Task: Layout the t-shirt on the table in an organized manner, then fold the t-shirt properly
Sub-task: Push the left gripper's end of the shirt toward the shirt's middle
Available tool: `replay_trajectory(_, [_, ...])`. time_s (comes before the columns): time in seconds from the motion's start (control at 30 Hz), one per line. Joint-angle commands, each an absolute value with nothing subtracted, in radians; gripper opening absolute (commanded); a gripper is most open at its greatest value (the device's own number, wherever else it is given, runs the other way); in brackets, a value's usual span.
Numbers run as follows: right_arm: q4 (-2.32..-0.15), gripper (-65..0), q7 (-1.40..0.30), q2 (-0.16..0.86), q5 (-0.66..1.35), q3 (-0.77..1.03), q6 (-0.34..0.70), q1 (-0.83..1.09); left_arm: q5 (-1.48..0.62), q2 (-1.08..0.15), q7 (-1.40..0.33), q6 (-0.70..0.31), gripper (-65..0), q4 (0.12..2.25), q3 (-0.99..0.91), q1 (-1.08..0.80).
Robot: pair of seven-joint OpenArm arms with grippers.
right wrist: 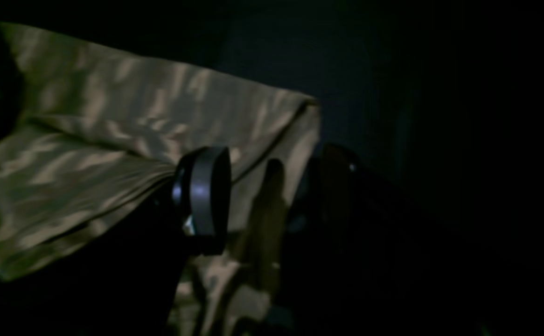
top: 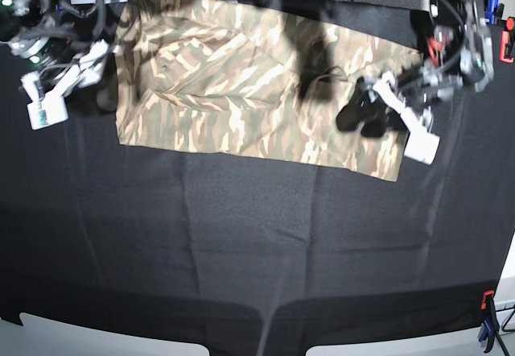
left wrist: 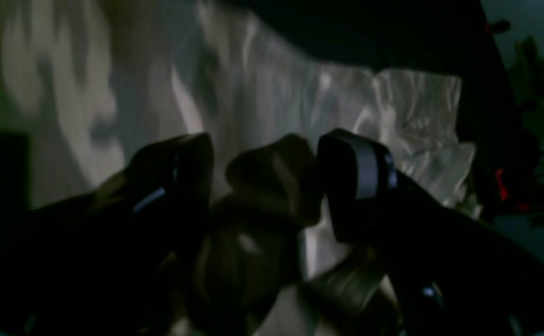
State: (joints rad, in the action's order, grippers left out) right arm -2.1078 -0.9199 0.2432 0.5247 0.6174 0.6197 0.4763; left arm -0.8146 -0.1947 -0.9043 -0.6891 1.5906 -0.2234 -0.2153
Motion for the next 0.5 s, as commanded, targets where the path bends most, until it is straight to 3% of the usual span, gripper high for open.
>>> replay_trajectory(0.0, [-2.106, -34.7, -0.890, 0.252, 0.526, 0.622, 0.599, 0.474, -0.805, -0.200, -0.866, -0.698, -28.9, 1.594, -0.219, -0.209])
replay_trajectory(0.1, [-2.002, -34.7, -0.875, 0.253, 0.526, 0.622, 0.566, 0.448, -0.766, -0.200, -0.797, -0.698, -28.9, 1.570, -0.208, -0.210])
replay_trajectory(0.3, [-1.666, -34.7, -0.896, 0.258, 0.567, 0.622, 0.572, 0.287, -0.768, -0.200, -0.841, -0.698, -28.9, 1.569, -0.208, -0.210])
replay_trajectory(0.47, [-1.477, -34.7, -0.959, 0.260, 0.663, 0.622, 0.676, 0.205, -0.768, -0.200, -0.855, -0.698, -28.9, 1.569, -0.208, -0.211])
